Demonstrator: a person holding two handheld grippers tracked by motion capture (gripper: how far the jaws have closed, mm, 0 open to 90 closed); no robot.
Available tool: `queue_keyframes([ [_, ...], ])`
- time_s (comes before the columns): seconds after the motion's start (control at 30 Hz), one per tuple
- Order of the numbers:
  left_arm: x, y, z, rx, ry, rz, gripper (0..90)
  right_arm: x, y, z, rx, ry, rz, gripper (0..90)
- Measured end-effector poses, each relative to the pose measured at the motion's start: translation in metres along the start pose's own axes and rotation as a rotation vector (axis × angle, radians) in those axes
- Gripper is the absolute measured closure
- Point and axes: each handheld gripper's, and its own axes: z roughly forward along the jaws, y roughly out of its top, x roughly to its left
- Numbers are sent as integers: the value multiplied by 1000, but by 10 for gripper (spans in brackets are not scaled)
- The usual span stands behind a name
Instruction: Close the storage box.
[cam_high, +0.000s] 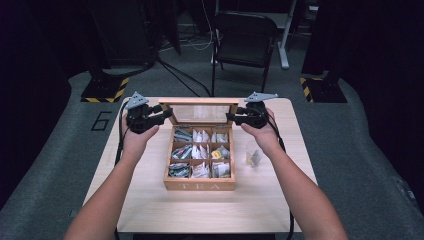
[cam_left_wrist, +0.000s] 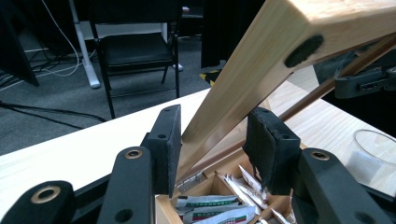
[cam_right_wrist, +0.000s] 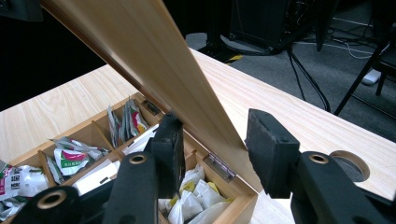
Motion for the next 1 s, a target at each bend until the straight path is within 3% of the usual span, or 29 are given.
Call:
queue_keyframes([
  [0.33,-2,-6,-6,5,-12,13,585,4,-5,-4,-9,8,10,530],
  [0.6,-5,-13,-10,-3,-19,8,581,16,-6,-18,-25,5,-7,497],
  [0.7,-8,-15,-13,20,-25,14,579,19,-7,-23,-30,8,-16,490],
  [0.87,-10,-20,-16,12,-25,12,578,27,-6,-32,-39,18,4,481],
  [1.0,-11,-24,-18,11,-28,14,576,33,-6,-38,-41,19,-24,481],
])
